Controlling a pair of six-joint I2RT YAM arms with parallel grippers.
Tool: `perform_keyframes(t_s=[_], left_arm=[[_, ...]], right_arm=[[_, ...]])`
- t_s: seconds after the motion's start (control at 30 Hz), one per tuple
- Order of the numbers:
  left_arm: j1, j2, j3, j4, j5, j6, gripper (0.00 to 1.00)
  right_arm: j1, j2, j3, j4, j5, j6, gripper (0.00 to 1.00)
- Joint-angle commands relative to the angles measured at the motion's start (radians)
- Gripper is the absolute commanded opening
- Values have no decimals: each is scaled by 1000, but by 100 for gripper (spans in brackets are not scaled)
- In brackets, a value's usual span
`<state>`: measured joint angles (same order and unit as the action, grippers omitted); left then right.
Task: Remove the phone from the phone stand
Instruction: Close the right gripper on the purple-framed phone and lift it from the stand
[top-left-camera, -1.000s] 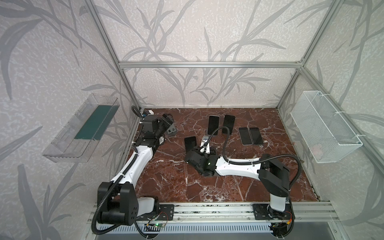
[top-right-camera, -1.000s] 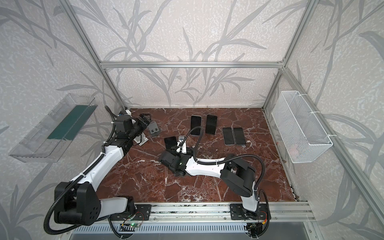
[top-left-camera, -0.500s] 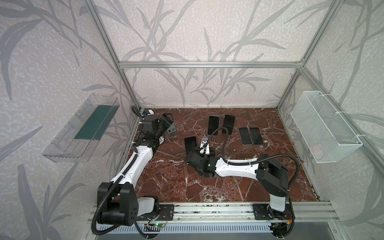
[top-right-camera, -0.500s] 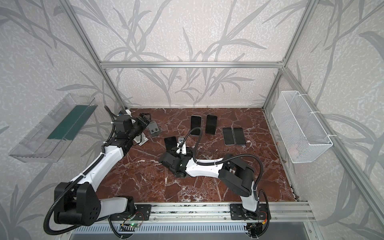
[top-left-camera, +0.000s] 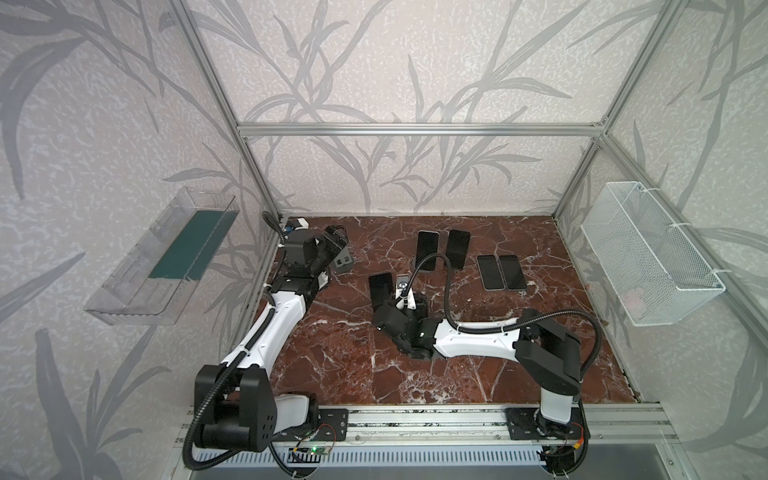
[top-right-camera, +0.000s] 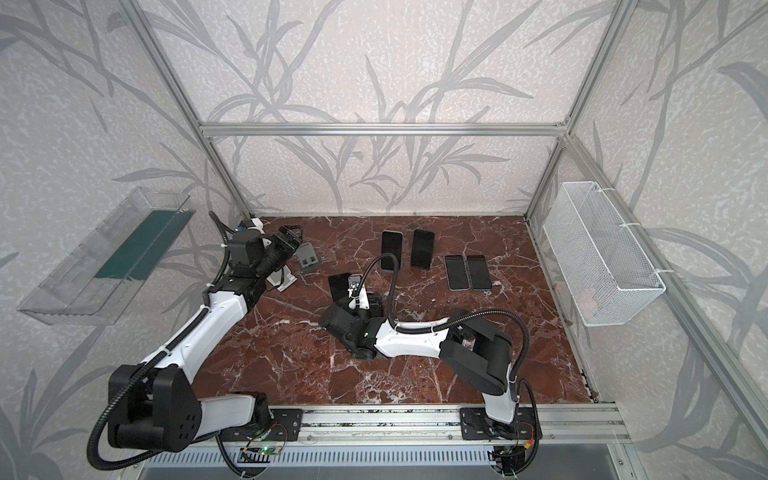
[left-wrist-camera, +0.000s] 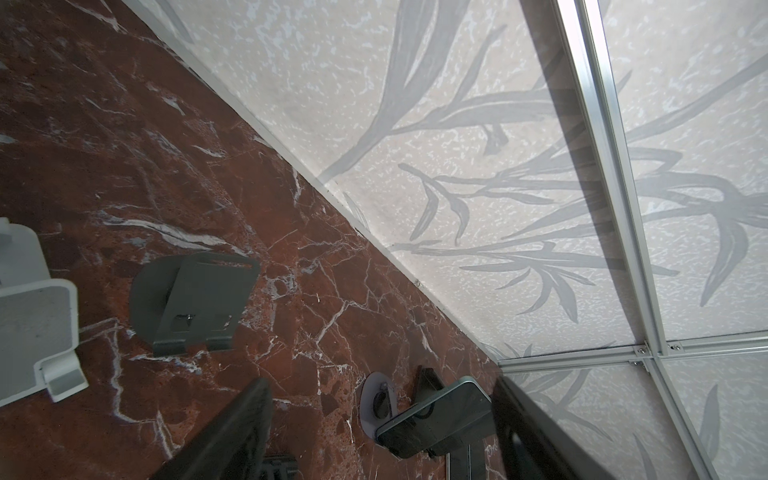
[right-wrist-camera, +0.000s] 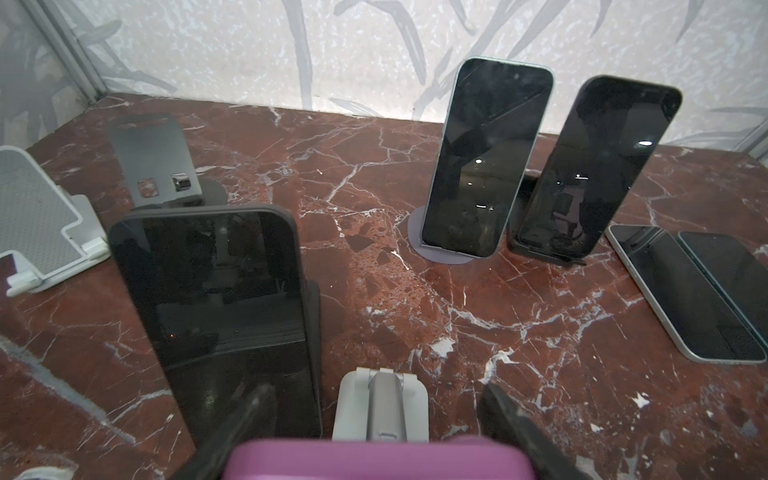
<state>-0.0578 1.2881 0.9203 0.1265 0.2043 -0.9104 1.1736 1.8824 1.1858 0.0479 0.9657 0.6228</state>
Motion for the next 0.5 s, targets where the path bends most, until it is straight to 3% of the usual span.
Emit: perform_keyframes(t_s=[0.0, 0.2, 0.47], left_arm=[[-8, -1, 1, 21, 8, 11, 82], [-16, 6, 6, 14, 9, 27, 82], [-35, 18, 20, -9, -1, 56, 83]], right_arm=[[2, -80, -27, 92, -7, -63, 66], [-24, -137, -73, 101, -55, -55, 66], [-84, -237, -138, 106, -259, -58, 66]])
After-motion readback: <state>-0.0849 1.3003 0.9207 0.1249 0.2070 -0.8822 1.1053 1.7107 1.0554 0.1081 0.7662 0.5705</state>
